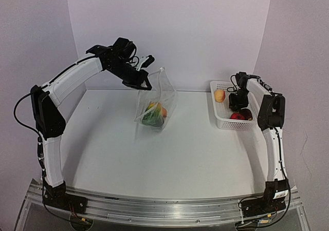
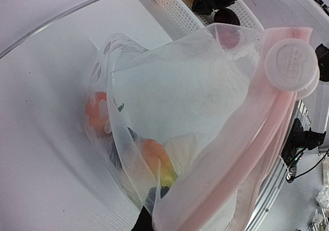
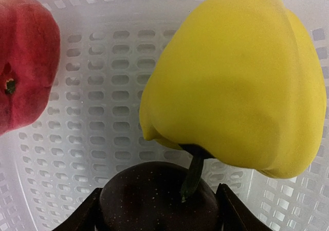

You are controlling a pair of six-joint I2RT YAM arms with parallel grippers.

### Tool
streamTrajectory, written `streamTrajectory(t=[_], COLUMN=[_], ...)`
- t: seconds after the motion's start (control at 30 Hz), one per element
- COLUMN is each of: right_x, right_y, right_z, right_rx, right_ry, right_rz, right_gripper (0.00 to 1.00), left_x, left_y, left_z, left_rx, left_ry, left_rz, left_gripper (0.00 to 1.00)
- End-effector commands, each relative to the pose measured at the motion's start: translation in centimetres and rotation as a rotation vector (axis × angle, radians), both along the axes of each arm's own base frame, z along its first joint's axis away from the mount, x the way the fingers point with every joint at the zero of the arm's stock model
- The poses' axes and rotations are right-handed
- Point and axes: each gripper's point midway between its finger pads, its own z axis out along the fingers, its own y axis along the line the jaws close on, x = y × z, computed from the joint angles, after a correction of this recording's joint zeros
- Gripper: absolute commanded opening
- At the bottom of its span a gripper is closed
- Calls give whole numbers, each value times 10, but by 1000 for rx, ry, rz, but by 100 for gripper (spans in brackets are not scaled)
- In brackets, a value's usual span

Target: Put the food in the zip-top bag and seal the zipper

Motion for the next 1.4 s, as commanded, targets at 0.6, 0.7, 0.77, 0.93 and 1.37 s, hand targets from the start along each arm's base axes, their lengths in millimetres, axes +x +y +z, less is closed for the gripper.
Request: streamTrajectory(t=[0.6, 0.7, 0.77, 0.93, 1.37], right_x=[-126, -187, -234, -296, -248], right_y=[262, 325, 366, 429, 488], right_z=[331, 363, 378, 394, 309], right_rx=[232, 364, 493, 794, 917], right_ry=[-621, -727, -802, -869, -724], right_rz=[716, 880, 1019, 1147, 910], right_gripper=[15, 14, 13, 7, 0], left_x=[-1, -2, -3, -8, -22], left_y=[0, 0, -1, -2, -7], left_z=[33, 35, 37, 42, 55], left_rx=[-3, -9, -14, -27, -59], left_ry=[-123, -122, -122, -124, -125], left_rz=[6, 4, 2, -7, -39], left_gripper=[0, 0, 0, 0, 0])
